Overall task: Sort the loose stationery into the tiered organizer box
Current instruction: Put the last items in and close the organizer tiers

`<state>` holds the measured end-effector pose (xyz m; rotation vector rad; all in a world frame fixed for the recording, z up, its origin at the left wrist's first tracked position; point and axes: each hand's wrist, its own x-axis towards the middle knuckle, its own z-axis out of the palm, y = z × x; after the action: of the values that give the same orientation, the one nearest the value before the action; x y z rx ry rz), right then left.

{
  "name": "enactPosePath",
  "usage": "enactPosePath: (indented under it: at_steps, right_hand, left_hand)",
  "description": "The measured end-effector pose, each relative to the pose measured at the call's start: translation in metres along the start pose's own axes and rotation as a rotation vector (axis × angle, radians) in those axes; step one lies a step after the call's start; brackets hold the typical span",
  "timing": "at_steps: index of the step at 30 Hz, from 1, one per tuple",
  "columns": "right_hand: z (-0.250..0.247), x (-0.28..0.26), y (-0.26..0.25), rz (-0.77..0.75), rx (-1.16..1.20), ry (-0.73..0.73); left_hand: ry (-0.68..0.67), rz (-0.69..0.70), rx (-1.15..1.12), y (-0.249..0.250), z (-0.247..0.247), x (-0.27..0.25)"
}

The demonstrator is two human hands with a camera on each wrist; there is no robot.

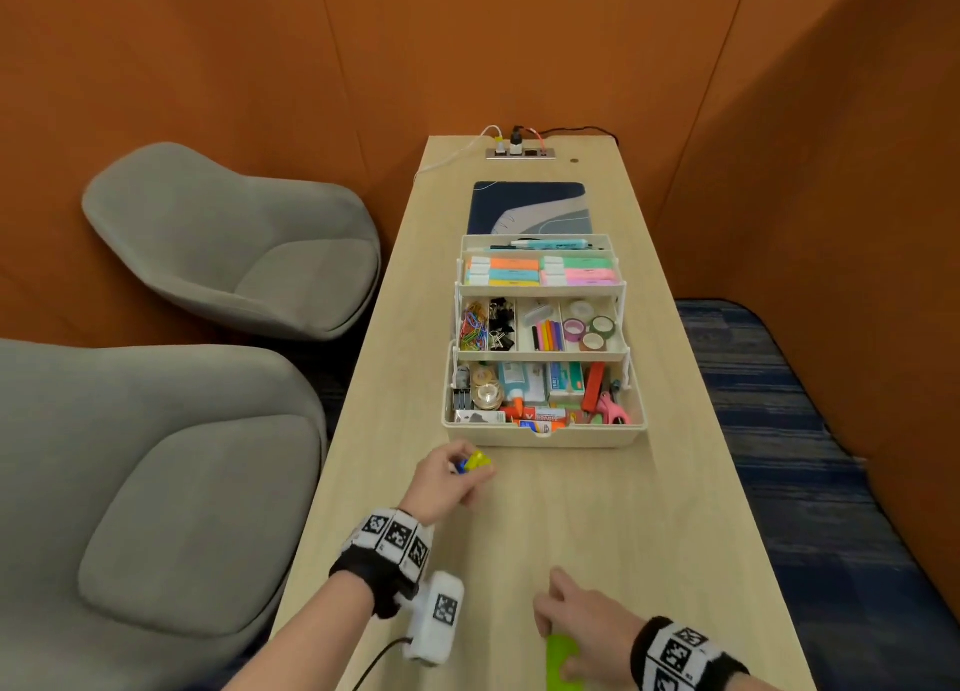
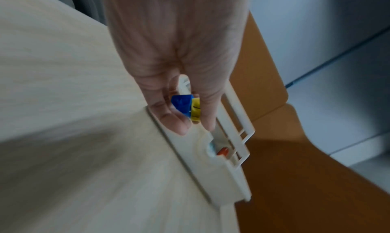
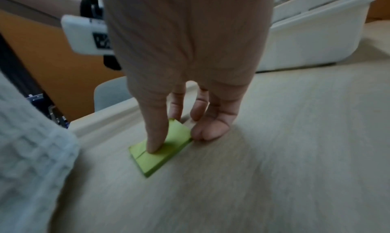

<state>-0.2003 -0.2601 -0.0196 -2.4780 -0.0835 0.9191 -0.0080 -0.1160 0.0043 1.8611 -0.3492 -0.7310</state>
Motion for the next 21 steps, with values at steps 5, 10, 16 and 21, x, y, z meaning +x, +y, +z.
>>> enactPosePath:
  at_steps: [5,10,16,21]
  right_hand:
    - [-0.02,0.008,0.0,0.038,0.112,-0.118]
    - [-0.102,0.006,0.012,0.053,0.596,0.123]
    - [-0.182,0.053,0.034,0.297,1.061,0.754]
    - [-0.188,0.119,0.037,0.621,1.088,0.795]
  left_hand:
    - [0.032,0.097,-0.095,0.041,-0.014,0.024]
    - [0.129,0.124,-0.088,0.05,-0.032,0.033]
    - [0.128,0.126,-0.061,0.046,-0.036,0.028]
    - [0.097,0.124,-0.05,0.044,-0.028,0.027]
